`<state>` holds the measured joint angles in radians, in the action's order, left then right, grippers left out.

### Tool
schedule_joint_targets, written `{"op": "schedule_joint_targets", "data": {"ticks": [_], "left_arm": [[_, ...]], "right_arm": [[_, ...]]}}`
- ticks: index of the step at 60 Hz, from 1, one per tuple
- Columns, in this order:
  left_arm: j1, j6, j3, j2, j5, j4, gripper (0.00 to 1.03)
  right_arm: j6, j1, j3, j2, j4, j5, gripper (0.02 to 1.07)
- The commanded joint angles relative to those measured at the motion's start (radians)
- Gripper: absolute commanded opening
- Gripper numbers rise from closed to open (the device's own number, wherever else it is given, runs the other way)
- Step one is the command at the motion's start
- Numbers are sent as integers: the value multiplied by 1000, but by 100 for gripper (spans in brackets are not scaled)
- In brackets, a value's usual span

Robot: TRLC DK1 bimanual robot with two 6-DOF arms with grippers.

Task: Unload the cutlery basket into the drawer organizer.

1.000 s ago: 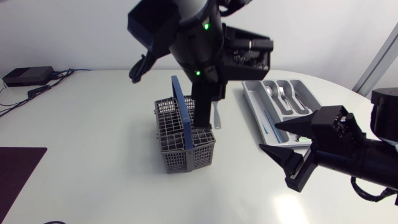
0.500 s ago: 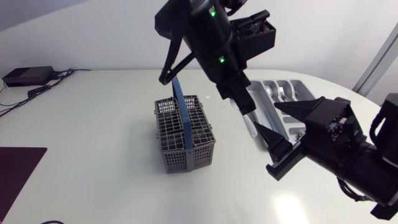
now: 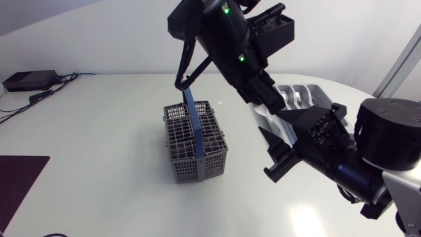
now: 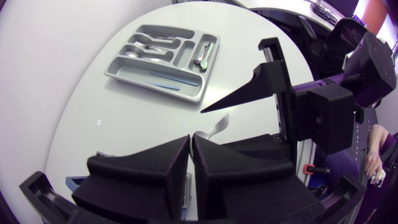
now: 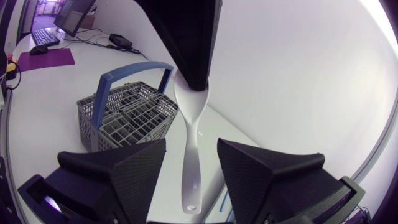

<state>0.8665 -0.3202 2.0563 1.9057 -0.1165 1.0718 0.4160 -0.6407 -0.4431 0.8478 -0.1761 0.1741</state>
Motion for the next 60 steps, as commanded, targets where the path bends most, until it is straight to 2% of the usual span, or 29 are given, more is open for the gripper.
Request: {"op": "schedule_joint_targets", "data": {"ticks": [1,19,30,37,46,55,60], "left_arm": [[-7,27,28,15,-18,-4,12],[-24,18,10,13,-37,-1,12],[-31,15,-2,15,-45,0,12],[-32,13,-10,15,-51,0,12],[-32,7,-16,13,-55,0,12],[-35,7,-15,13,-55,0,14],[-35,7,-13,12,-55,0,18]], "right_arm": [[17,-7,15,23,-33,16,55],[26,-5,-6,89,-77,28,46],[29,-5,-20,91,-82,33,29],[29,-8,-26,91,-82,33,24],[30,-13,-34,111,-80,33,7],[30,-17,-32,112,-72,33,7],[32,-17,-32,109,-62,33,7]]}}
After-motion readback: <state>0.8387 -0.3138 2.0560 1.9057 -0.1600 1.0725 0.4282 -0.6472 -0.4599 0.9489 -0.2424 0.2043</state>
